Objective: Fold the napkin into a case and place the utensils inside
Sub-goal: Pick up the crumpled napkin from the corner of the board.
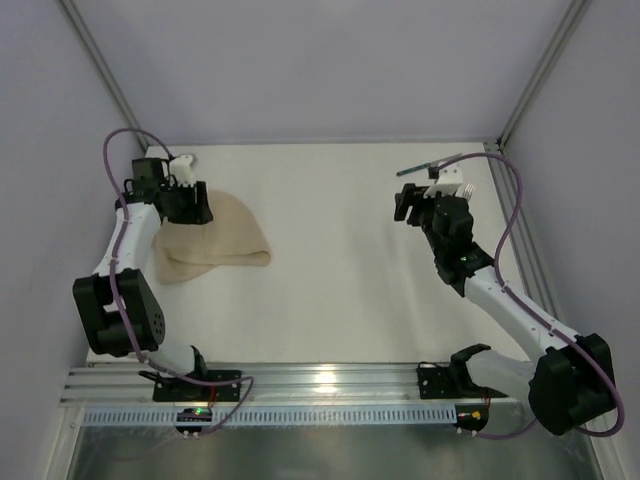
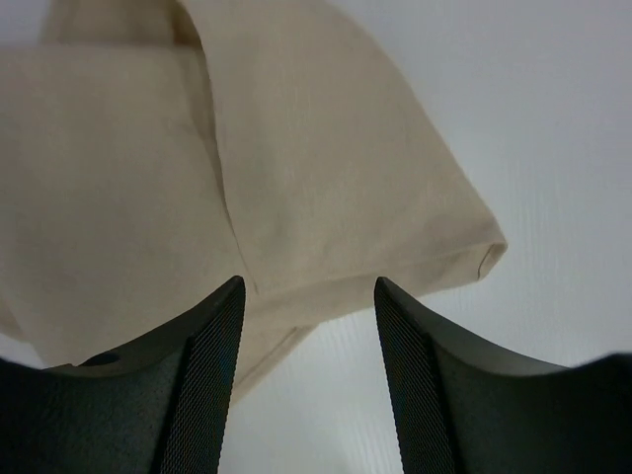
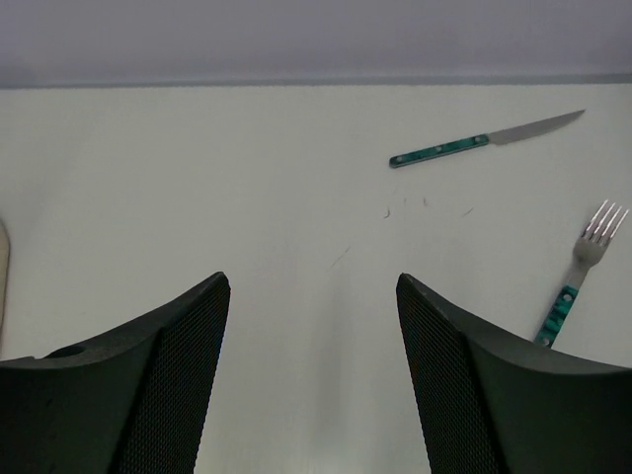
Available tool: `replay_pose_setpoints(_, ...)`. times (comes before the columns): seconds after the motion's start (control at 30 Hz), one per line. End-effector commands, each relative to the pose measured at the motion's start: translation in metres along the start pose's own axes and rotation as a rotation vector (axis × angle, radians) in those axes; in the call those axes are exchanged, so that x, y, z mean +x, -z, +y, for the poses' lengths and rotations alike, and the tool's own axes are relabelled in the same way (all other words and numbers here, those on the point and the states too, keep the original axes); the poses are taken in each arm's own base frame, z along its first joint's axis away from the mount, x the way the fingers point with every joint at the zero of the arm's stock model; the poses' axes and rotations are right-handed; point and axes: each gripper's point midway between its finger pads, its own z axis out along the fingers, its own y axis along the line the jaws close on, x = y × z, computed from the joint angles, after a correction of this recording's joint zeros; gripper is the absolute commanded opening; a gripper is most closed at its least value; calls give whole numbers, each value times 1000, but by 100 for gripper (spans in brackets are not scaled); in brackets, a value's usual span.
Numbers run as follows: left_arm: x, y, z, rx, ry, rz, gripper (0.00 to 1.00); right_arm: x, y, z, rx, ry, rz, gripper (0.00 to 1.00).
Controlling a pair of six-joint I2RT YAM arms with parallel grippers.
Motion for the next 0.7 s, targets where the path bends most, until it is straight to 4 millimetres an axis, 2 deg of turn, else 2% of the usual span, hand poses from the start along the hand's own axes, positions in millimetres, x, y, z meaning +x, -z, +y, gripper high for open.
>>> replay_pose_setpoints(0.0,83,2,-3,18,58,330,58,15,-2,26,-105,9,89,72)
replay_pose_setpoints(0.07,88,-5,2,6,68,355,58,21,-3,36,-147,5,106,72)
replay_pose_setpoints(0.2,105,-31,9,-10,78,416,58,36,-6,47,-190,3,150,72)
replay_pose_setpoints(0.43,119,-64,32,-99,79,467,54,43,-5,51,-207,7,174,72)
replay_pose_setpoints(0.67,125,-74,21,-48,80,484,48,44,-6,49,-196,16,177,72)
